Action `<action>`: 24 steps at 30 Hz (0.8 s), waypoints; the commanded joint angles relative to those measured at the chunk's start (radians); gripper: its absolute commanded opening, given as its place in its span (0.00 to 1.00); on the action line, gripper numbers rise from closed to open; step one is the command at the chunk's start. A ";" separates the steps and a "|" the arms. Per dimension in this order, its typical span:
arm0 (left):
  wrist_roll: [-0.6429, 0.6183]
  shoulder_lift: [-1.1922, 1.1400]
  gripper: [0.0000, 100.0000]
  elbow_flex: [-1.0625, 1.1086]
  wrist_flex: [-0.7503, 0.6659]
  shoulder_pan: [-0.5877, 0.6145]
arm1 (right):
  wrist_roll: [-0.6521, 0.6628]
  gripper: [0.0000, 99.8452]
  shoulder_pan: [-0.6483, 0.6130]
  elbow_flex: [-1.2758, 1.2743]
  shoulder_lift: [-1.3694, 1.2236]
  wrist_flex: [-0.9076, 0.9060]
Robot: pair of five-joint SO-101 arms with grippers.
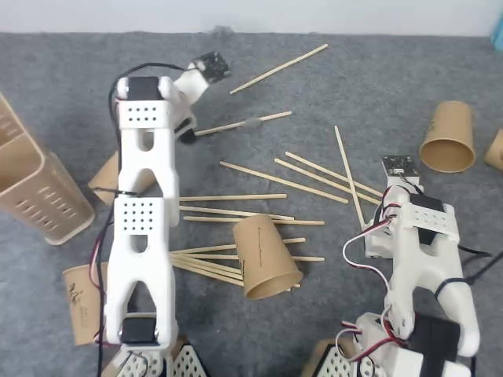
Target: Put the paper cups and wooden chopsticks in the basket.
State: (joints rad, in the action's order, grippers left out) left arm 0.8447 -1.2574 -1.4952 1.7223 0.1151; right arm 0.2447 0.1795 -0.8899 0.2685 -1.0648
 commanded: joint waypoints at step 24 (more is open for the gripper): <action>-0.781 -0.334 0.04 -0.005 -1.204 -0.215 | 0.037 0.09 -0.007 0.008 0.050 -0.024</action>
State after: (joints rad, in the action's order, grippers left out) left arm -0.0038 -1.6701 -1.5044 0.4795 -0.0813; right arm 0.2493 0.1795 -0.8899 0.2685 -1.0694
